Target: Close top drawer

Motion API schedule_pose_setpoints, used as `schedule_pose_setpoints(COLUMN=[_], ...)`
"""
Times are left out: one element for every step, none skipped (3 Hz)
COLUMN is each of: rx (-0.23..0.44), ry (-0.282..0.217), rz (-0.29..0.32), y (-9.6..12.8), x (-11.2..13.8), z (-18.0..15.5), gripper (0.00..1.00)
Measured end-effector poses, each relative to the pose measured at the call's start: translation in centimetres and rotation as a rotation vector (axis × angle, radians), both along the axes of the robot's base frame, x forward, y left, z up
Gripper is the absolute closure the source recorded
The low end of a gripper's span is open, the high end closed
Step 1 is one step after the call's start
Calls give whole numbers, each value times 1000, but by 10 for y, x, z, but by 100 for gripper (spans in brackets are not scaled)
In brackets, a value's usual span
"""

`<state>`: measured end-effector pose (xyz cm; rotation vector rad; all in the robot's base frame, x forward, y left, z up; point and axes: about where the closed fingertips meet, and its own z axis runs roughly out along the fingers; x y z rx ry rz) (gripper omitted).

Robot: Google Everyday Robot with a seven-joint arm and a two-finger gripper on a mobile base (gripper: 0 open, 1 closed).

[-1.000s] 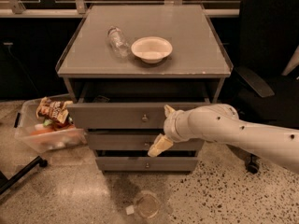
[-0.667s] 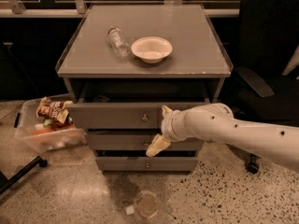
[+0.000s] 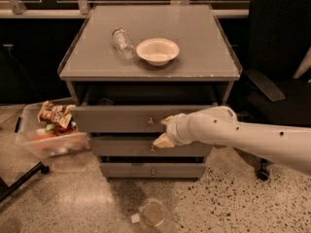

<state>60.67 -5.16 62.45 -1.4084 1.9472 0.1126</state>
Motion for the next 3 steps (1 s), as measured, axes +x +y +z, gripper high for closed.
schedule_pose_setpoints(rx=[-8,-13,-36], ry=[-20,-47,-87], rz=[-21,-45,-78], y=[-4,-6,-13], x=[18,34,46], z=[-3,-2,7], gripper=[65,89,85])
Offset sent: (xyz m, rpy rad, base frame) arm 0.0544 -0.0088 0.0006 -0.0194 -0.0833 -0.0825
